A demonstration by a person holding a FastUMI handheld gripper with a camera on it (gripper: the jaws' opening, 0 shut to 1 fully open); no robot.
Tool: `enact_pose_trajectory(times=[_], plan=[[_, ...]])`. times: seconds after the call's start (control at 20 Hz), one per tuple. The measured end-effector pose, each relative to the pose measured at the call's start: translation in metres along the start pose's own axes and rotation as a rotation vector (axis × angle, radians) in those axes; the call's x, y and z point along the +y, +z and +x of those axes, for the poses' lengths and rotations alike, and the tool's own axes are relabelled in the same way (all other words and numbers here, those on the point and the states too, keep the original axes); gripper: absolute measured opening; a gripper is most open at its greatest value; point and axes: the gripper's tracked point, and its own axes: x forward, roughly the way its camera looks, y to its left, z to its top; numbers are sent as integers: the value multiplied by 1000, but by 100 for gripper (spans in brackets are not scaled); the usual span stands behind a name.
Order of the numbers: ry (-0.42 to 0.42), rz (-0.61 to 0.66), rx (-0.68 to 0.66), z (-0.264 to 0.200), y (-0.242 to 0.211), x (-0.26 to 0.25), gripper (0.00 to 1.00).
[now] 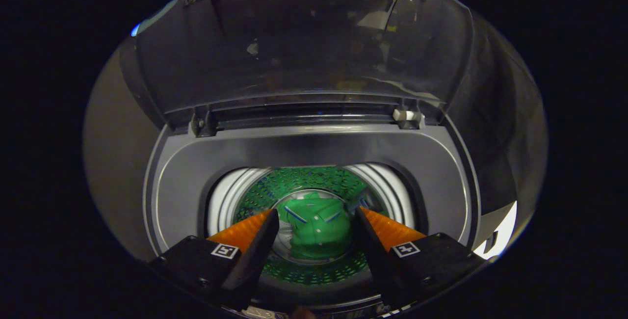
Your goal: Put the clothes into the washing machine and then close the washing machine lid.
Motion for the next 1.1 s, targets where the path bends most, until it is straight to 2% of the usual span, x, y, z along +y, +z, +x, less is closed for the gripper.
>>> enact_pose_trajectory(times=[0.1,0.3,0.75,1.1], plan=[[-28,-27,6,-12,-1,-8,99],[-27,-8,-68,-49,27,-3,99],[-34,-30,-327,-160,152,7,99],[-38,8,-436,-203,217,0,99]])
